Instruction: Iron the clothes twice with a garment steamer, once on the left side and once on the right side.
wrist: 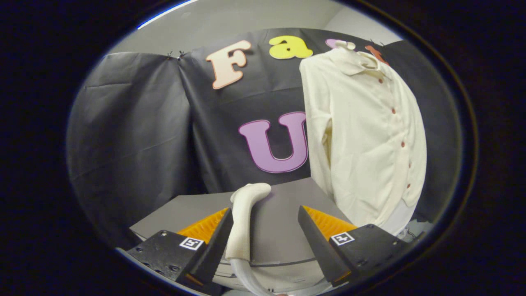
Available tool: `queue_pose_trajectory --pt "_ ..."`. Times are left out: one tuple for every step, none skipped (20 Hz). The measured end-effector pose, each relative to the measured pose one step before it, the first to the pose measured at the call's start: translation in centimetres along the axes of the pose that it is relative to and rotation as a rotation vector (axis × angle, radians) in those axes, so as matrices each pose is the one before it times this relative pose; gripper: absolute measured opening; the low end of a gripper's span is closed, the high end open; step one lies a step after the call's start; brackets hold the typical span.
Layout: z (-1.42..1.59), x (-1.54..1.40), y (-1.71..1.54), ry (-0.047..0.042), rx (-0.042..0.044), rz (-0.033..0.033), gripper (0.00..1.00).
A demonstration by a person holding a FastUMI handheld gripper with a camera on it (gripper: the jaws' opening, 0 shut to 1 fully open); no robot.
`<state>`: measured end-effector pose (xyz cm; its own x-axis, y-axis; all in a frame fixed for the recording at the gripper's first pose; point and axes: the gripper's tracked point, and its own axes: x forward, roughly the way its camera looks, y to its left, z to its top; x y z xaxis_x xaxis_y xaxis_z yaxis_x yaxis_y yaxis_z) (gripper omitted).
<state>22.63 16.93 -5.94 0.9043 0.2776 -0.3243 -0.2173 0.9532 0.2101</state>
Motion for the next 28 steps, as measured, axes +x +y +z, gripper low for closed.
queue_pose_trajectory --pt "-0.221 1.086 0.809 0.03829 0.01401 0.01470 0.97" --pt "-0.235 0.912 0.857 0.03774 0.00948 0.01559 0.97" --pt "-0.479 0.919 0.834 0.03881 0.00886 0.01920 0.97" --pt "-0.928 0.536 0.468 0.05185 -0.00106 0.01220 0.97" --pt "-0.547 0.852 0.593 0.03399 -0.00747 0.00351 0.97" --pt "-0.532 0.400 0.264 0.03761 -0.01922 -0.00126 0.97" --pt "-0.339 0.713 0.286 0.02112 -0.01544 -0.00561 0.96" --pt "-0.208 0.438 0.484 0.02338 -0.01914 0.00193 0.95" --pt "-0.055 0.400 0.348 0.02777 -0.01392 -0.00280 0.92" --pt "-0.029 0.534 0.319 0.03011 -0.01347 0.00105 0.88" --pt "-0.154 0.636 0.079 0.04299 -0.02298 -0.00799 0.87" --pt "0.265 0.467 -0.003 0.01169 -0.01038 -0.02068 0.84" --pt "-0.490 0.176 0.126 0.05000 -0.01525 -0.01539 0.84" --pt "0.115 0.081 0.230 0.03565 -0.00252 -0.01114 0.84" --pt "0.260 -0.067 0.359 0.03010 -0.00407 0.00170 0.84" --pt "0.701 0.435 -0.116 -0.00847 0.01932 -0.00813 0.85" --pt "0.267 0.475 -0.227 0.00637 0.01118 -0.00003 0.85" --pt "0.345 0.454 -0.099 0.00630 0.00317 0.00088 0.84" --pt "0.145 0.259 -0.097 0.02319 0.00162 0.00129 0.84" --pt "-0.237 0.243 0.004 0.03337 -0.00405 0.00453 0.86" --pt "-0.187 -0.042 -0.232 0.02392 -0.00157 -0.01178 0.87" --pt "0.169 0.251 -0.496 0.00117 -0.01170 -0.02106 0.87" --pt "-0.171 0.246 -0.705 0.00710 -0.01368 -0.01953 0.78" --pt "-0.232 -0.996 -0.071 0.02766 0.00220 0.00517 0.70" --pt "-0.401 -0.054 0.211 -0.00071 0.00402 0.00522 0.61" --pt "0.093 1.039 0.079 -0.01223 -0.01313 -0.00093 0.53" --pt "0.032 0.079 -0.044 -0.00478 -0.02099 -0.00169 0.50" --pt "0.136 -0.181 0.139 -0.01337 -0.01405 0.00336 0.49"
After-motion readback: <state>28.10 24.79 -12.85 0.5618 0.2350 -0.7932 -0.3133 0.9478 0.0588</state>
